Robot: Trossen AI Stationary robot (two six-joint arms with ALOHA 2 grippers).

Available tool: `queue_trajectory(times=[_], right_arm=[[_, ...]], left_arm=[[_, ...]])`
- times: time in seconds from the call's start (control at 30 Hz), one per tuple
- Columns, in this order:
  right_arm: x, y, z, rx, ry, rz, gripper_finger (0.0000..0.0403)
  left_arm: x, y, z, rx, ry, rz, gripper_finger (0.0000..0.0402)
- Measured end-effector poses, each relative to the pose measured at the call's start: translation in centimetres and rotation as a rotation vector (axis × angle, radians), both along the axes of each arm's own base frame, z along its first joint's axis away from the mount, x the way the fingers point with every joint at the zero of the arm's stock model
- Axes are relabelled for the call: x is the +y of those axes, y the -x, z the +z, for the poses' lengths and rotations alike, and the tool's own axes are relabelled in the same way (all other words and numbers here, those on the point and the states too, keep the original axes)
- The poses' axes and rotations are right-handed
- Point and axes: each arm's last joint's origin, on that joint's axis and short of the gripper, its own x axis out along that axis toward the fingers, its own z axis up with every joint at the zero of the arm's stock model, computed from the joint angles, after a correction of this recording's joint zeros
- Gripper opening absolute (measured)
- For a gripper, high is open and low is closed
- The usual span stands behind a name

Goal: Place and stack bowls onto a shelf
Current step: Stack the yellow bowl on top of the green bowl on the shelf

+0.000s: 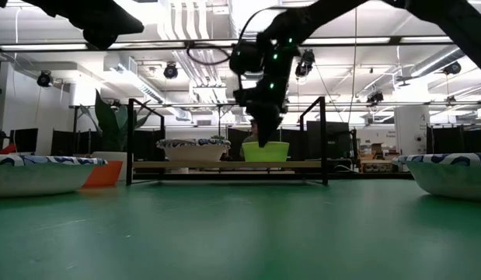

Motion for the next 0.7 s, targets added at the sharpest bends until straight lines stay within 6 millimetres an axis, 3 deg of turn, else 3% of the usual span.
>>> queue_trajectory(times=[0.2,0.4,0.57,0.7], right_arm=[[2.1,1.4,3.9,-0.061,-0.034,-0.035,0.0162],[7.2,3.2,7.9,-0.169,-0.169,0.041,0.0153],[12.3,5.2,9.2,-0.241,-0.218,0.097,0.0145],[15.5,7.4,8.7,-0.296,-0.277,0.065,0.0139]], left_arm=[[0.0,0.0,0.0,0.000,0.008,0.003,0.0037],[0.0,0.0,0.0,-0.002,0.028,0.008,0.0037],[0.0,-0.1,-0.1,0.004,0.029,0.009,0.0037],[0.0,-0.2,-0.2,0.008,0.031,0.010,0.0037]])
